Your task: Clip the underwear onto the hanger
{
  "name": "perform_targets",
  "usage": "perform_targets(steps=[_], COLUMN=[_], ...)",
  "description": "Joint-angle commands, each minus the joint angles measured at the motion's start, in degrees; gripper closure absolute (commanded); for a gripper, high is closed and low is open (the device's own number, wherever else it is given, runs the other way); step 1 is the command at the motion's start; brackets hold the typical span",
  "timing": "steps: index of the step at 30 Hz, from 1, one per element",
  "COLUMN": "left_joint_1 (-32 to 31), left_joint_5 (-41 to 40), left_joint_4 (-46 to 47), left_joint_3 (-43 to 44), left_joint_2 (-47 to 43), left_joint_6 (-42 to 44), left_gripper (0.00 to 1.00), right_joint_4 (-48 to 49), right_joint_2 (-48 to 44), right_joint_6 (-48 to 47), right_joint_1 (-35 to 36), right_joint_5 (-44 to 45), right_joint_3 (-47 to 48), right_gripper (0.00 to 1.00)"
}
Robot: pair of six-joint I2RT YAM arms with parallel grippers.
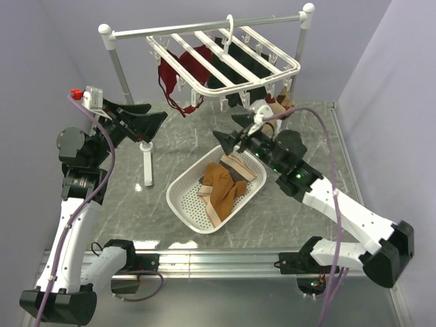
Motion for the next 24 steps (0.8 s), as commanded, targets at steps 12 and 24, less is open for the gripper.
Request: perform_targets(steps=[12, 24], left_joint_1=[-1.5, -3.0], left_joint_5=[4.0, 5.8], left_joint_4=[6.4, 6.3], left_joint_3=[2.6, 3.6], left_joint_2=[4.9, 4.5], left_joint_6=[1.9, 2.8], left_gripper=[0.09, 0.08], right_joint_4=[-3.2, 3.8], right_joint_2=[-3.8, 2.2], right_joint_6=[2.5, -0.4], right_joint_1=[-17.2, -19.7], right_joint_5=[-8.2, -14.3], right_joint_3=[-0.8, 5.7], right_gripper=[0.2, 0.17])
